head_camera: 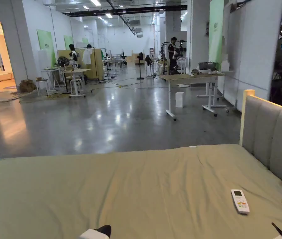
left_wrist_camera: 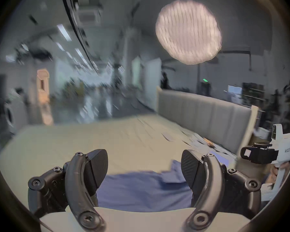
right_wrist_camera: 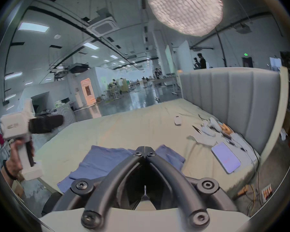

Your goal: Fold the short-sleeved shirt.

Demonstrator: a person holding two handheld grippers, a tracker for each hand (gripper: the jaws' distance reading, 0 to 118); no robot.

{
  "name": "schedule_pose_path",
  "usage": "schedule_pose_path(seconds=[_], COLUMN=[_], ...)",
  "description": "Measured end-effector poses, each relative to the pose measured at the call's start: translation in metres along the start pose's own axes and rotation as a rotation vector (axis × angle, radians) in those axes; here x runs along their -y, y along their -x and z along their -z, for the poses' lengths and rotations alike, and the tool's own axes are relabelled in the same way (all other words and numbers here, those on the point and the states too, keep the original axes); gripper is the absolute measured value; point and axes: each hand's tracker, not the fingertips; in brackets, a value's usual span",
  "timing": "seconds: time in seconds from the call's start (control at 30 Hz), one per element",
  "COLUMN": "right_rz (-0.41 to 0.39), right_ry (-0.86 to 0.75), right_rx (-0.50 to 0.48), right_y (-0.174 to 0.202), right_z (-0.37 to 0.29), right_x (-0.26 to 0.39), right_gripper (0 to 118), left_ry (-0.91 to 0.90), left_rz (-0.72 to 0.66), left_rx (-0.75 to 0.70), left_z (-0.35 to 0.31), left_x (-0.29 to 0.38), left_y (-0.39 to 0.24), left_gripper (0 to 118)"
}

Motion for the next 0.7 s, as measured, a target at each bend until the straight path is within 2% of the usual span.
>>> schedule_pose_path(seconds=[0.1,0.17,0.3,0.4,0.57,0.7], right_rz=[-0.061,-0.100,-0.117,-0.122,-0.144,-0.131], right_ry=[-0.017,-0.040,-0.050,-0.060,-0.088,-0.082], right_rx=[-0.045,-0.080,-0.113,-0.134,-0.144,-0.147], right_y=[0.022,0.035,0.053,0.058,0.063,0.063], right_z=[0.010,0.013,0.015,0.013,0.007,0.009], right_x=[-0.014,-0.019,-0.026,-0.026,-0.024,-0.024], right_gripper=[0,0,0,0,0,0], left_ry=[-0.068,-0.085,-0.080,-0.056,0.016,0.019], left_rz=[0.032,0.028,0.018,-0.011,-0.045,-0.033], left_rx=[-0.136,-0.184,-0.208,-0.226,-0.244,-0.250], left_z=[-0.080,-0.107,-0.134,-0.142,-0.152,-0.150], left_x=[-0.018,-0.021,-0.022,-0.010,-0.001,0.004], left_y=[-0.002,0.000,0.001,0.004,0.002,-0.001], left_gripper=[88,76,8,1,1,1])
